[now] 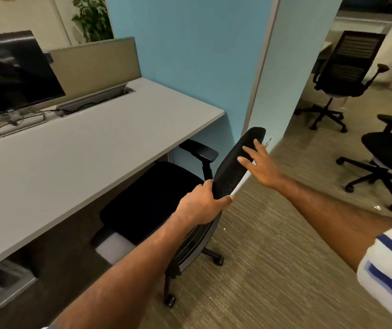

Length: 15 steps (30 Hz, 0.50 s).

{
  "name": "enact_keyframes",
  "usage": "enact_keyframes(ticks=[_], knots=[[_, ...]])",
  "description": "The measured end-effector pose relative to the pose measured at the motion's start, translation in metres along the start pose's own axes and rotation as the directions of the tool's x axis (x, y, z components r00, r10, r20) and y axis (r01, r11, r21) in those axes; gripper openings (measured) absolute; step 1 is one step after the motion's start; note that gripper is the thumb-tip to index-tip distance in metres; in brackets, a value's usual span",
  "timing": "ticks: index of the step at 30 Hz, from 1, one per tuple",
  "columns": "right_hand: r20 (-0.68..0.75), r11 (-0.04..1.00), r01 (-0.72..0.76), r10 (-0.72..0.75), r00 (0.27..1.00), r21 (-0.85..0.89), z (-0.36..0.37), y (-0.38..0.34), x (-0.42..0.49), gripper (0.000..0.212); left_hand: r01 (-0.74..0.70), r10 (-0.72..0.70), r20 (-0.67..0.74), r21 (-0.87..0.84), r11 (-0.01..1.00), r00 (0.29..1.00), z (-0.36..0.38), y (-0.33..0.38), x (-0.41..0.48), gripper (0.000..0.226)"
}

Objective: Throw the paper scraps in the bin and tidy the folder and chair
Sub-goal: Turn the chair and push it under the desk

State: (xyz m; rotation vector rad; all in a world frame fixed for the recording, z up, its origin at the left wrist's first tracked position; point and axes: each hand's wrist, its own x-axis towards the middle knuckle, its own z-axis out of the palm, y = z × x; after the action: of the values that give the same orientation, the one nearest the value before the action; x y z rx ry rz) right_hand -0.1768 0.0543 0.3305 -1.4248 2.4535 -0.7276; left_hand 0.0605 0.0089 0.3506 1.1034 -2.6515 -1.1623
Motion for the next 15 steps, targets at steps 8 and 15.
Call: enact_keyframes(ticks=[8,15], knots=[[0.015,0.999,0.038,-0.037,0.999,-0.010,0.017,-0.015,0.044,0.056,-0.058,0.058,0.009,-0.009,0.998,0.998,-0.033,-0.017,0.017,0.078],[0.129,0.992,0.074,-0.061,0.990,-0.102,0.027,-0.030,0.073,0.062,-0.034,0.034,-0.018,0.028,0.999,0.999,-0.049,-0.039,0.030,0.081]])
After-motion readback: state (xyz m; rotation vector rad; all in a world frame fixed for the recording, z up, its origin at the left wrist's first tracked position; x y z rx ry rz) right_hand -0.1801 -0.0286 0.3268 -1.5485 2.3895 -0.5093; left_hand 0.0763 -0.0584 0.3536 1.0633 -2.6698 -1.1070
